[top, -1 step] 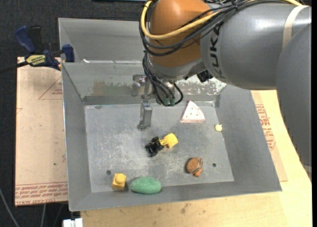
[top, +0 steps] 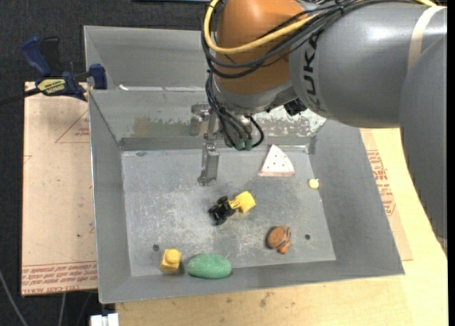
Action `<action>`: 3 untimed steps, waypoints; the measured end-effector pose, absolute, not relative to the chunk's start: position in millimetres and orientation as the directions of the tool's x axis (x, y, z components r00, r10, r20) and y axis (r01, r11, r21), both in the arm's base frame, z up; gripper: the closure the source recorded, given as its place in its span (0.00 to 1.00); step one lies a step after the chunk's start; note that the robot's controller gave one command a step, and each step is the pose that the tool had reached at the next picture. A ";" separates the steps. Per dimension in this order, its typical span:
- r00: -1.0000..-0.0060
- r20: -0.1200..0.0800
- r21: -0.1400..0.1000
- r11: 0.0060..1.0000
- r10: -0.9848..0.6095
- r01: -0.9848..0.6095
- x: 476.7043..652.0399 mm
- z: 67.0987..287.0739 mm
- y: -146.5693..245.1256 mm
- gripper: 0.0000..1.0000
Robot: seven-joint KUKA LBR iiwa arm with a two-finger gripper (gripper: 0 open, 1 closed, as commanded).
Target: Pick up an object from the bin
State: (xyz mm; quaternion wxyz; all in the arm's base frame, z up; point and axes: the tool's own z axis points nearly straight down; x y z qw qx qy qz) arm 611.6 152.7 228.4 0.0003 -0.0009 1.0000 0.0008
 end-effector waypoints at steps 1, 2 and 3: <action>-0.997 -0.003 0.001 0.997 -0.075 -0.075 571.8 216.0 131.0 0.00; -0.988 -0.006 0.001 0.988 -0.154 -0.154 575.5 161.6 122.1 0.00; -0.957 -0.001 0.001 0.957 -0.291 -0.291 538.3 123.7 87.7 0.00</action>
Offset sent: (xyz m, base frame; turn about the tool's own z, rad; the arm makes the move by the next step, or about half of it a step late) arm -0.0341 -0.0338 -0.0802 -0.1652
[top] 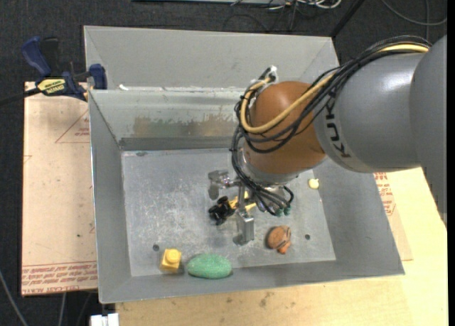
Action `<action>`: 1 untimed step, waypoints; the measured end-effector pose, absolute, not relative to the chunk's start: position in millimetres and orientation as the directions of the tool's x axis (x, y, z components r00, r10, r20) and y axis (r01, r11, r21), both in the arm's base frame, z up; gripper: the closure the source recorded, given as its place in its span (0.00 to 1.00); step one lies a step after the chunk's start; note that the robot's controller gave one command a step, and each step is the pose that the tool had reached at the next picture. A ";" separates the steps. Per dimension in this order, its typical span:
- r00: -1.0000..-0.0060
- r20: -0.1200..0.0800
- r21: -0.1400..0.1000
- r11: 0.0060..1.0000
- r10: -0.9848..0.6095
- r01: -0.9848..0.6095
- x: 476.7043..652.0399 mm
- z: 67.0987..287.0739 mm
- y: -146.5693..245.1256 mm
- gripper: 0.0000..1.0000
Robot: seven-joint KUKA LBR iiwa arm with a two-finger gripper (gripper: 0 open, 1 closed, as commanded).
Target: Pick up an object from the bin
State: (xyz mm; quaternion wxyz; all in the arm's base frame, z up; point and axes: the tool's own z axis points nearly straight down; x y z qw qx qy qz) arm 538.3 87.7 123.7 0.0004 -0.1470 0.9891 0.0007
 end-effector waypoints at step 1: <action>-0.996 -0.002 0.002 0.996 0.092 0.092 608.6 108.6 65.5 1.00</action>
Offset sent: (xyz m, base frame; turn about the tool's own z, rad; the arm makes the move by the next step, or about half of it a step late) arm 0.0000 0.0000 0.0000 0.0000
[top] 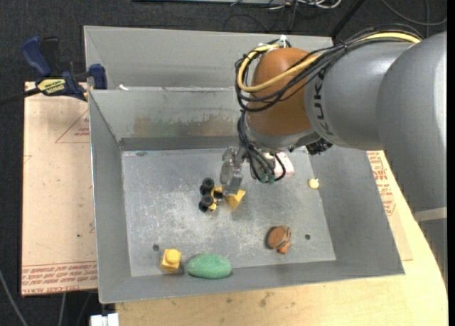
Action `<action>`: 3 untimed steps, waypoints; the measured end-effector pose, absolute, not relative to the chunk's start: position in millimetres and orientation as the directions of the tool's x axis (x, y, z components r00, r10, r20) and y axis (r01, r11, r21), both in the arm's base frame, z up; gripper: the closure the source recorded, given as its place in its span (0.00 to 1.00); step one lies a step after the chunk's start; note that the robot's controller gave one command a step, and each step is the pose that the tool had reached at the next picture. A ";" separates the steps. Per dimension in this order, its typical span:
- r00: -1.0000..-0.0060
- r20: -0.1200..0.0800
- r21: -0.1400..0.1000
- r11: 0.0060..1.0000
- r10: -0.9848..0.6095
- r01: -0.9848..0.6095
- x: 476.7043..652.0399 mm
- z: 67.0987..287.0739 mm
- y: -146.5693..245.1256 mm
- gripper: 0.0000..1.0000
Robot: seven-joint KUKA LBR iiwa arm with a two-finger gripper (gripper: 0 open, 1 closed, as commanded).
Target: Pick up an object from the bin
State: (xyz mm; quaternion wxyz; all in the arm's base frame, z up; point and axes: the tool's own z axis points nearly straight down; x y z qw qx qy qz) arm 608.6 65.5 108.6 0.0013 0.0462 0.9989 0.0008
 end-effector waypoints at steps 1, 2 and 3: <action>-0.996 -0.002 0.002 0.996 0.093 0.093 608.6 108.6 65.5 0.00; -0.996 -0.002 0.002 0.996 0.093 0.093 608.6 108.6 65.5 0.00; -1.000 -0.006 0.000 1.000 -0.026 -0.026 610.7 98.4 71.1 0.00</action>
Offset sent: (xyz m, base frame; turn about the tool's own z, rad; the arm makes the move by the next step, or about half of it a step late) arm 0.0000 0.0000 0.0000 0.0000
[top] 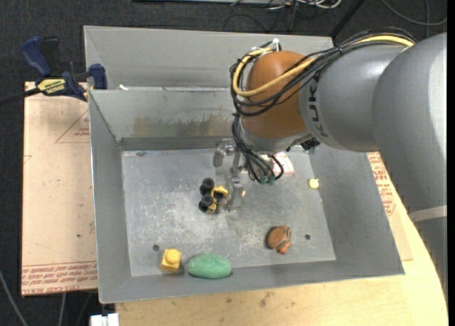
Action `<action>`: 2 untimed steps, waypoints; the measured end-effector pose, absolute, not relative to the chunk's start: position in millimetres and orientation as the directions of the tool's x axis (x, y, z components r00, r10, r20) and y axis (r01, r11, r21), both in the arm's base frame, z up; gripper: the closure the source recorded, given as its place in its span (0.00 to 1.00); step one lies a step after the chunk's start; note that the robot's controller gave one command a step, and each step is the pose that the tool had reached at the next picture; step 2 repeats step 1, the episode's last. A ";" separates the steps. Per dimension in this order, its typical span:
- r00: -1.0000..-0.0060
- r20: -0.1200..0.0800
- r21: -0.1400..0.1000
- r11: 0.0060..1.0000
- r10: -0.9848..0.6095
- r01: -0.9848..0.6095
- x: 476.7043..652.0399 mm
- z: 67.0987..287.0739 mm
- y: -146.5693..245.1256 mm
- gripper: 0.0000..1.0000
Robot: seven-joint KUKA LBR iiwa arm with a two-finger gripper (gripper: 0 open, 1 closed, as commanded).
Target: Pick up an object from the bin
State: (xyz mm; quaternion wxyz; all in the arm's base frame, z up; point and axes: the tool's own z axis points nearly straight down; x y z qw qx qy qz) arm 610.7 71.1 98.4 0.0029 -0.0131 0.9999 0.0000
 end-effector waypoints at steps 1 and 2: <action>-0.954 -0.002 0.001 0.954 -0.300 -0.300 613.6 70.2 82.7 1.00; -0.954 -0.002 0.001 0.954 -0.300 -0.300 613.6 70.2 82.7 1.00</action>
Offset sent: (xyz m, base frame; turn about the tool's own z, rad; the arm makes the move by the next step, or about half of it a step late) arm 0.0000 0.0000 0.0000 0.0000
